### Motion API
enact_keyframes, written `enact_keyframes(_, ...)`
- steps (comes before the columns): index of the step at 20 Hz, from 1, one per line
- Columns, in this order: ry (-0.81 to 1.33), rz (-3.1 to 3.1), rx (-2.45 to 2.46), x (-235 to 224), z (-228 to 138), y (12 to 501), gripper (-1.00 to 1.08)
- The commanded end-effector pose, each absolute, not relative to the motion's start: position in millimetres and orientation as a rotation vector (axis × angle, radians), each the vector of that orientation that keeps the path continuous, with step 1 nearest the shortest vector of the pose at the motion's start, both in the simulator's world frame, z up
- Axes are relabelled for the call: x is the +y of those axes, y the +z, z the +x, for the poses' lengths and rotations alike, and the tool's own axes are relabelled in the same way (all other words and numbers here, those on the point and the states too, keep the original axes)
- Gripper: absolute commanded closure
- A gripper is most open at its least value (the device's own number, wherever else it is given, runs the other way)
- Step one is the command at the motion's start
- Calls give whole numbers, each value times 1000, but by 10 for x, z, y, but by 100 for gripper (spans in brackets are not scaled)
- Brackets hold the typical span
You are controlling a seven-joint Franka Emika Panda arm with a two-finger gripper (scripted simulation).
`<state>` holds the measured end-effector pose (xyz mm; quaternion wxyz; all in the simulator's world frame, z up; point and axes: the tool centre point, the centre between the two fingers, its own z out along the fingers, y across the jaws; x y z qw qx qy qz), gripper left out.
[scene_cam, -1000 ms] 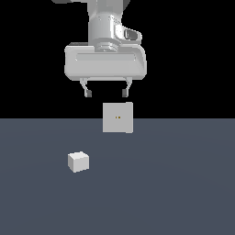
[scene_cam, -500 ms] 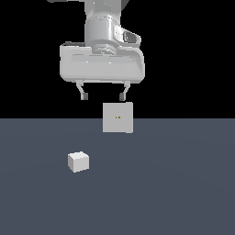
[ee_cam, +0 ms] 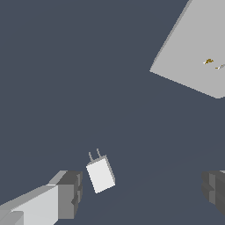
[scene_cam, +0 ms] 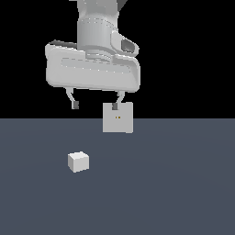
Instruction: Plug the charger into the wall socket.
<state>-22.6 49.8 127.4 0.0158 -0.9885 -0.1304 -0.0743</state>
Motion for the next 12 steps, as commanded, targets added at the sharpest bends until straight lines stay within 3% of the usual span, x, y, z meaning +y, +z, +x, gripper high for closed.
enact_keyframes(1,-274,-3050,-481,539,-283,1196,-92)
enact_keyframes(12,-435,-2925,-769,696,-490,876,-92)
